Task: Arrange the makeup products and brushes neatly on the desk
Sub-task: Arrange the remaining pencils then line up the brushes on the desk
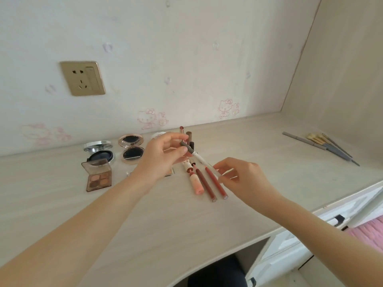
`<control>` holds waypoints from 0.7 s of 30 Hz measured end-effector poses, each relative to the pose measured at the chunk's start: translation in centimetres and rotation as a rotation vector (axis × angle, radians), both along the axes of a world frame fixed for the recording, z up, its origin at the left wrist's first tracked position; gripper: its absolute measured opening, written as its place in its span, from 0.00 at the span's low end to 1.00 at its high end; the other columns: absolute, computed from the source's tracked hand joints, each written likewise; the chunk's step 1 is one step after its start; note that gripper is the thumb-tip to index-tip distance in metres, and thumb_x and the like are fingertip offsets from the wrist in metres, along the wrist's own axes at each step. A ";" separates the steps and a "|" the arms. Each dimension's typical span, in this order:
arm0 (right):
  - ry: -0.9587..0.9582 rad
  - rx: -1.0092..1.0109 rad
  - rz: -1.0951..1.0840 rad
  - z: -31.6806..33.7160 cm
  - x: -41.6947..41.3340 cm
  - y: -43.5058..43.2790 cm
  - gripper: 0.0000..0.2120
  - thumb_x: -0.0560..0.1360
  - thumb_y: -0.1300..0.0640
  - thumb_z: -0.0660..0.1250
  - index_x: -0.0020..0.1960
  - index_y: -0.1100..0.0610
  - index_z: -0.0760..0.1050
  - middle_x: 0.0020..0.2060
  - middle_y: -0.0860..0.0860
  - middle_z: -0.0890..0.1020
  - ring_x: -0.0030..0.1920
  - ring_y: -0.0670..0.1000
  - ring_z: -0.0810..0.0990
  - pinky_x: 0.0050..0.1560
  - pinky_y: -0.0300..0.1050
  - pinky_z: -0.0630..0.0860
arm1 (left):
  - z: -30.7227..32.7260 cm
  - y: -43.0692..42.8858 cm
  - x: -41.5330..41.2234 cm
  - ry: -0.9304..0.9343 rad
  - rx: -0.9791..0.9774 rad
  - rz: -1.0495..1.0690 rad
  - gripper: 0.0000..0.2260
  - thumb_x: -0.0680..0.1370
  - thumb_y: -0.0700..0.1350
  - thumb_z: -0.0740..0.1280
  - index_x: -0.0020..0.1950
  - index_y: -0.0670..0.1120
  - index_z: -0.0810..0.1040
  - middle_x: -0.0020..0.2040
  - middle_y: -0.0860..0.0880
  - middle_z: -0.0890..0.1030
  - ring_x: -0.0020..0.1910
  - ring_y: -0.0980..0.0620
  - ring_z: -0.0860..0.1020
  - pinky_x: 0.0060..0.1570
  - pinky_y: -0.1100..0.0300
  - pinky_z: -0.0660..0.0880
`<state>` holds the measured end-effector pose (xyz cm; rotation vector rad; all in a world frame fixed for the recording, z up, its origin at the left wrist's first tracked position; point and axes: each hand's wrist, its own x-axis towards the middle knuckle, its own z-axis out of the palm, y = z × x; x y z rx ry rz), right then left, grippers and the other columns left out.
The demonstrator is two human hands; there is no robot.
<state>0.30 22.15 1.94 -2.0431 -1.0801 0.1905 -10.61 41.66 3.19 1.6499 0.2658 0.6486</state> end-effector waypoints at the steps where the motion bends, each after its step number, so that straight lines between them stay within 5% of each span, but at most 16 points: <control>1: 0.026 0.010 0.010 0.0 -0.6 0.5 0.13 0.73 0.62 0.66 0.47 0.44 0.78 0.42 0.41 0.81 0.39 0.41 0.81 0.37 0.34 0.78 | 0.0 0.1 -0.6 -0.019 -0.049 0.014 0.11 0.77 0.34 0.66 0.55 0.47 0.80 0.45 0.44 0.84 0.47 0.47 0.84 0.48 0.58 0.80; 7: 0.214 0.095 0.021 -0.6 -3.2 3.5 0.14 0.70 0.65 0.69 0.45 0.47 0.81 0.33 0.43 0.81 0.33 0.43 0.79 0.29 0.36 0.73 | 0.1 1.0 -3.3 -0.039 -0.127 0.059 0.11 0.77 0.34 0.65 0.59 0.43 0.78 0.51 0.39 0.82 0.49 0.45 0.83 0.48 0.56 0.80; 14: 0.351 0.131 0.029 -1.8 -5.2 5.8 0.12 0.68 0.63 0.74 0.42 0.45 0.81 0.39 0.44 0.83 0.40 0.47 0.84 0.48 0.52 0.81 | -0.7 1.3 -5.2 -0.022 -0.116 0.053 0.09 0.78 0.35 0.66 0.55 0.43 0.79 0.49 0.45 0.85 0.50 0.48 0.83 0.50 0.57 0.80; 21: 0.563 0.256 0.070 -2.4 -6.4 7.1 0.07 0.72 0.67 0.71 0.48 0.59 0.80 0.39 0.54 0.85 0.41 0.52 0.86 0.49 0.51 0.82 | -1.9 0.9 -5.9 0.043 -0.015 0.044 0.07 0.77 0.37 0.68 0.53 0.43 0.80 0.48 0.46 0.85 0.50 0.49 0.83 0.52 0.58 0.79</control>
